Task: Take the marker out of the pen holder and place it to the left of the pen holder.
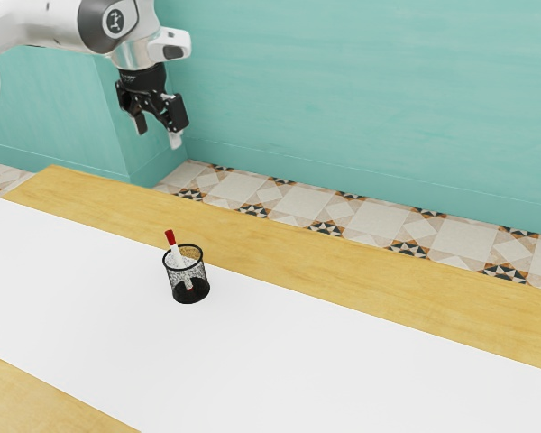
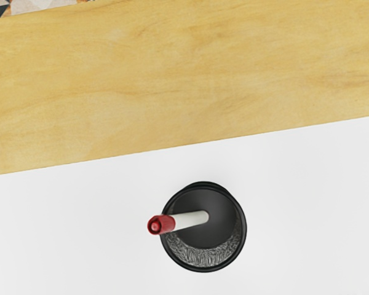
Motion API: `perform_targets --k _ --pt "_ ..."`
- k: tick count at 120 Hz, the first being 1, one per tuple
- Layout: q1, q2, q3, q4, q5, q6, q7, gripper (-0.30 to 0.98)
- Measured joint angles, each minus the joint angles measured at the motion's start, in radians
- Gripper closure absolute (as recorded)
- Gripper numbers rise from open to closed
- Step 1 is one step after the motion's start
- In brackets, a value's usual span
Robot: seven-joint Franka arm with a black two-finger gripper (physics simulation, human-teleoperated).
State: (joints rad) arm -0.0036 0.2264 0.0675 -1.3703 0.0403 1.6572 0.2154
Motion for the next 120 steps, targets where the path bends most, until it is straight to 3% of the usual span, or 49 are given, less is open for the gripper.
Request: perform_targets --k 26,60,81,120 --pt "-0.005 0.003 0.001 -0.008 0.000 0.002 0.032 0.00" --pt "0.065 0.171 0.004 0.008 -0.050 -0.036 0.058 0.00" --pt "0.089 0.169 0.005 -0.150 -0.076 0.052 0.072 0.00" --pt "0.107 0.264 0.004 -0.168 -0.128 0.139 0.100 0.00"
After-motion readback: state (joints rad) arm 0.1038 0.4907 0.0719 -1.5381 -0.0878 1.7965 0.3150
